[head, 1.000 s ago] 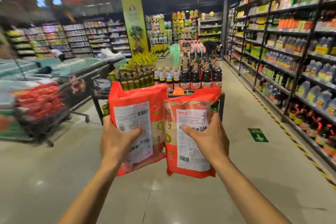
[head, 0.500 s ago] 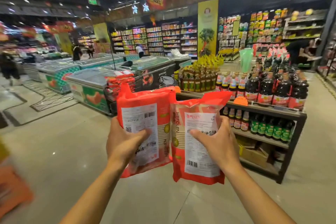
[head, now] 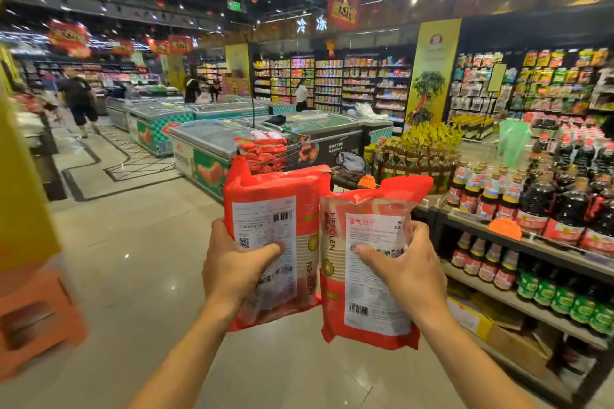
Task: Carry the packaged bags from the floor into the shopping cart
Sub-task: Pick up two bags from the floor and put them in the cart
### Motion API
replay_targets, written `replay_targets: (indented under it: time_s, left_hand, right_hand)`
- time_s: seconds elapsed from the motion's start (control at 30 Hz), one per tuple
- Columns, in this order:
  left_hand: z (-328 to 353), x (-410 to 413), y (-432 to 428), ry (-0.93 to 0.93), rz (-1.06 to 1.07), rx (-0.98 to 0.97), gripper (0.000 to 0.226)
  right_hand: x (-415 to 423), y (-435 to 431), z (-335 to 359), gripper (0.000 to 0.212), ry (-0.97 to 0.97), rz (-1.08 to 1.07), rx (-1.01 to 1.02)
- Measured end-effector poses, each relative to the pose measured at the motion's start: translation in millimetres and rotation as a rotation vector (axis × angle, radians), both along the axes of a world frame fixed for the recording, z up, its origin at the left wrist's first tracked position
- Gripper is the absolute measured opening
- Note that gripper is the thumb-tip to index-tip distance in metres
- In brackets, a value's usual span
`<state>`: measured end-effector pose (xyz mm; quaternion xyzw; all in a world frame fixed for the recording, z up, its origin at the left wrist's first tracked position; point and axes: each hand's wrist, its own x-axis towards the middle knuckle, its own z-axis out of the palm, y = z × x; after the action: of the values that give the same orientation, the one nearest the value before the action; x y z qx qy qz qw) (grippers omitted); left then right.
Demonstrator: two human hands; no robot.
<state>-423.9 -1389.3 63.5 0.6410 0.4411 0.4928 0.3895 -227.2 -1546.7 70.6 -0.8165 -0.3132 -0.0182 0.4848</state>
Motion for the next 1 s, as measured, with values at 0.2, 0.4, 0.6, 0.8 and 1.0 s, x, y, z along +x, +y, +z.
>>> replay_targets:
  time_s: [0.2,0.4,0.6,0.8,1.0]
  left_hand:
    - [-3,-2,64,-0.016,0.026,0.012,0.065]
    - [-6,-7,118,-0.016,0.061,-0.006,0.071]
    - [-7,-2,169,0.009,0.091,0.020,0.068]
    - [-8,15,229,0.039,0.154,0.023,0.067]
    - [2,50,303,0.077,0.201,0.045,0.067]
  right_hand:
    - [-1,66,6,0.068,-0.012,0.035,-0.001]
    - [-1,127,4,0.069,-0.010,0.079,-0.003]
    - [11,187,-1,0.070,0.003,0.121,-0.004]
    - [35,256,-5,0.069,0.026,0.170,0.015]
    - [75,342,-5,0.070,0.062,0.227,0.053]
